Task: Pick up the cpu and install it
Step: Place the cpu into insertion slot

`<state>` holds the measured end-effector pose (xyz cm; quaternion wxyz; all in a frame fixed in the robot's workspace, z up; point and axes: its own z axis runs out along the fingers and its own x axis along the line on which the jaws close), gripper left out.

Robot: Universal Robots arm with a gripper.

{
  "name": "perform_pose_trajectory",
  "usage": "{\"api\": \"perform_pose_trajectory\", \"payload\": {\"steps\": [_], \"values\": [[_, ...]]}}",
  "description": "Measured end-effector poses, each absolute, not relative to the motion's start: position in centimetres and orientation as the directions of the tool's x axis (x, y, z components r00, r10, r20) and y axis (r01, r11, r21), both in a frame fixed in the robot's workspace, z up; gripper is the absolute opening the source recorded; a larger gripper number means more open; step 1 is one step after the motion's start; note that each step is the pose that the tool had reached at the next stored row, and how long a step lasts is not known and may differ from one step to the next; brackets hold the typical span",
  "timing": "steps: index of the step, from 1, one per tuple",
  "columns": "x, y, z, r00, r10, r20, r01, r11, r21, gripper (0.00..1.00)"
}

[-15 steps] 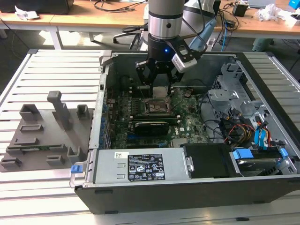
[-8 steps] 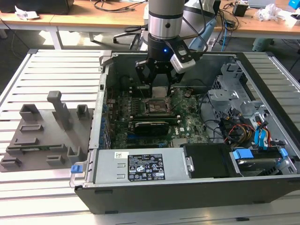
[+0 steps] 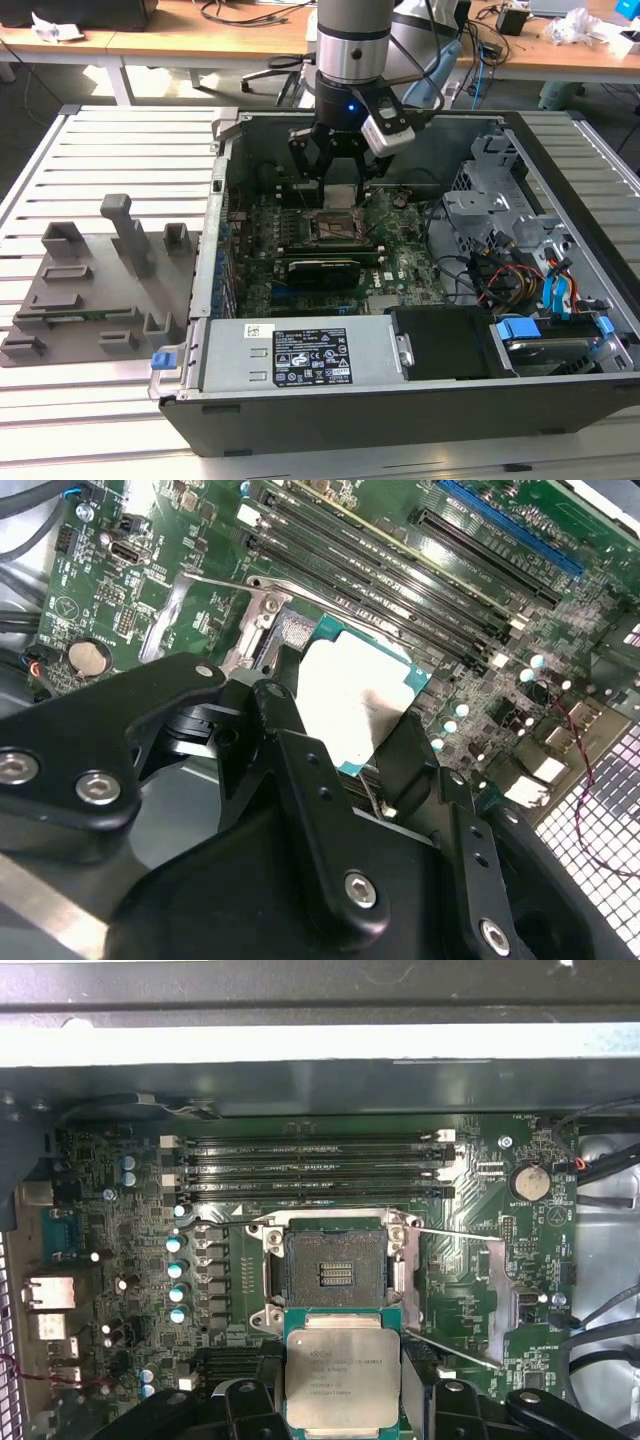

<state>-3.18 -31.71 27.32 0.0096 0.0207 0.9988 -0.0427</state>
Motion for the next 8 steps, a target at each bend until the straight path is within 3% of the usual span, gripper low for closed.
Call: {"api": "perform_pose_trajectory", "payload": {"steps": [8], "values": [[-3.18,-31.71,27.32,-0.997,0.077,-0.021,0.079,0.993,-0.085,0.55]]}}
